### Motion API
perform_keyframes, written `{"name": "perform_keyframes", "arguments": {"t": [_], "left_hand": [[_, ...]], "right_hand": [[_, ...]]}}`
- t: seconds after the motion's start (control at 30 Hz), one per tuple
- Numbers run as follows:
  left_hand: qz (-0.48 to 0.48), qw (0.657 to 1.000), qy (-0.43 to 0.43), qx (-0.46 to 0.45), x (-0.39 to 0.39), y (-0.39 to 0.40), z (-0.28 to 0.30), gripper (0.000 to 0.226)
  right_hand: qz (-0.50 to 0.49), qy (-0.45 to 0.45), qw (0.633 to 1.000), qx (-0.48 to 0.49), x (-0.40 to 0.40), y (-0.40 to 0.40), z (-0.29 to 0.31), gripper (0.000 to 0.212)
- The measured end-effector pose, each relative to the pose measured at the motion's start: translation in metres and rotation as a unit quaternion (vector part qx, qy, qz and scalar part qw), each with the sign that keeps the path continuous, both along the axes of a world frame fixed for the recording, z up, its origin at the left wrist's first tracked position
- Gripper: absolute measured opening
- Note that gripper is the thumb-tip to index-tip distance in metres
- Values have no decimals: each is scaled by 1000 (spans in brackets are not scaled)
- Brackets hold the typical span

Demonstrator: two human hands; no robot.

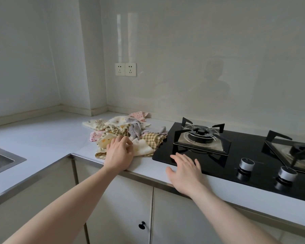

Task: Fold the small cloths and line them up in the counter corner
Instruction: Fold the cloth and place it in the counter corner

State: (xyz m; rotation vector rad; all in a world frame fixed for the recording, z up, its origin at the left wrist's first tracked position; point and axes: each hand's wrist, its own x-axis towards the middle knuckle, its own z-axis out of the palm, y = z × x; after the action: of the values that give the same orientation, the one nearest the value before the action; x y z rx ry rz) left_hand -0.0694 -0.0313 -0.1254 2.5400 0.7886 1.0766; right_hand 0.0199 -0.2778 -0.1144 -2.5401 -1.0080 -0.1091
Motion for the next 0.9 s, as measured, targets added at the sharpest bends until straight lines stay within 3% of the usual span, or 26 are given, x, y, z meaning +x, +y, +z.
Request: {"name": "perform_keyframes", "arguments": {"t": [0.27, 0.4, 0.5, 0.67, 0.8, 0.9], "left_hand": [[-90, 979, -177, 42, -12, -14, 7, 12], [-89, 985, -145, 9, -13, -10, 3, 13], [-41, 995, -69, -52, -10, -5, 3, 11], [-59, 993, 100, -30, -8, -5, 7, 43], [-59, 997, 24, -41, -10, -11, 9, 40], [-53, 998, -46, 8, -14, -13, 7, 33]], "right_hand": [[-5, 0, 1000, 7, 0, 1, -1, 56], [-7, -2, 1000, 8, 1, 2, -1, 55], [-7, 1, 1000, 7, 0, 1, -1, 55], [-7, 4, 1000, 14, -1, 1, 0, 55], [-8, 1, 1000, 14, -1, 1, 0, 55], [-8, 4, 1000, 21, -1, 1, 0, 54]]}}
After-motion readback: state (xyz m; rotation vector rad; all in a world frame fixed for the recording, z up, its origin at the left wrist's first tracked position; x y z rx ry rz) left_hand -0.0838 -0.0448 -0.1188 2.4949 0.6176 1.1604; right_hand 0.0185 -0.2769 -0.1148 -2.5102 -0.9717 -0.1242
